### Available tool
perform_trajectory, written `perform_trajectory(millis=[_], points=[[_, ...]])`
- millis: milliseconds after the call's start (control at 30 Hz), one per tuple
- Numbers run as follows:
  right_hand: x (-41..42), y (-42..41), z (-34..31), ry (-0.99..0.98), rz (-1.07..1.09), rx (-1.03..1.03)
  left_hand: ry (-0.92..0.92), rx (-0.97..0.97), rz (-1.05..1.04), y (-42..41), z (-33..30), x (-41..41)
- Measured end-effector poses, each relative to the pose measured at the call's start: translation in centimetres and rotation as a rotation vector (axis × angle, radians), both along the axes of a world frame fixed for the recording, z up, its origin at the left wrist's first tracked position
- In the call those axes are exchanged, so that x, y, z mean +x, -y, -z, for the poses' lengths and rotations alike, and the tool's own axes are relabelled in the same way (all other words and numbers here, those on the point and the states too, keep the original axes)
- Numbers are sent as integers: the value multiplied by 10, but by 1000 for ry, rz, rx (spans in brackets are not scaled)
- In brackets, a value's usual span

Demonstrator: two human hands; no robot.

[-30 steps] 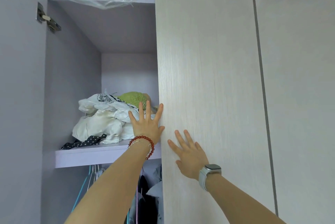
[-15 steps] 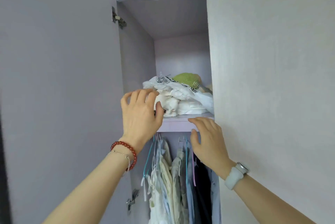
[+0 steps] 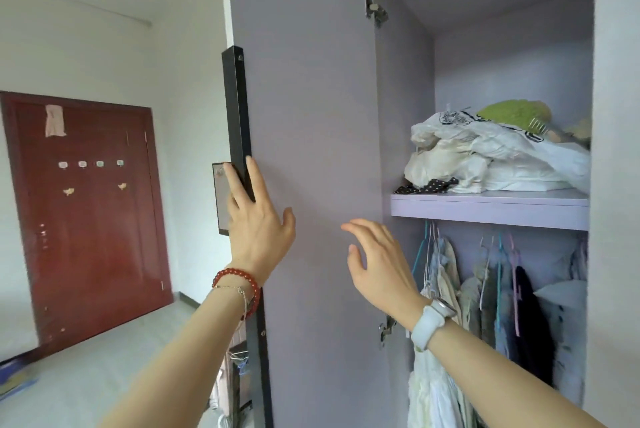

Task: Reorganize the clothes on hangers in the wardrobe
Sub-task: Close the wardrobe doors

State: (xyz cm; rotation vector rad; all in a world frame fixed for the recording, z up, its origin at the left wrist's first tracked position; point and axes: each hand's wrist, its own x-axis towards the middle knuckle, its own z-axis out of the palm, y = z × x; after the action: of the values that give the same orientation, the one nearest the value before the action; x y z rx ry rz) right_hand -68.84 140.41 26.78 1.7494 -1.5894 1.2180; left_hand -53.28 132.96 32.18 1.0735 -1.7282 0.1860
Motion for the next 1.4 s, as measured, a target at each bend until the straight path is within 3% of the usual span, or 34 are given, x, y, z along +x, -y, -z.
perform_trajectory(millis=[233, 433, 567, 700, 833, 967, 1233, 1400], points=[[-24, -21, 13, 101, -42, -5, -191, -189, 131, -34, 12, -24], [-67, -69, 13, 290, -75, -158, -234, -430, 562, -86, 22, -65], [-94, -111, 14, 307, -30, -268, -125, -497, 734, -103, 10, -113], [-123, -147, 22, 273, 129, -302, 83, -562, 740, -118, -2, -185], [-155, -153, 39, 227, 286, -90, 216, -534, 760, -123, -8, -249], [-185, -142, 46, 304, 313, -15, 317, -494, 747, -114, -6, -296], [-248, -116, 42, 553, 250, -50, 398, -490, 765, -87, -4, -372], [-266, -109, 40, 507, 361, -66, 342, -545, 755, -77, -2, -394]])
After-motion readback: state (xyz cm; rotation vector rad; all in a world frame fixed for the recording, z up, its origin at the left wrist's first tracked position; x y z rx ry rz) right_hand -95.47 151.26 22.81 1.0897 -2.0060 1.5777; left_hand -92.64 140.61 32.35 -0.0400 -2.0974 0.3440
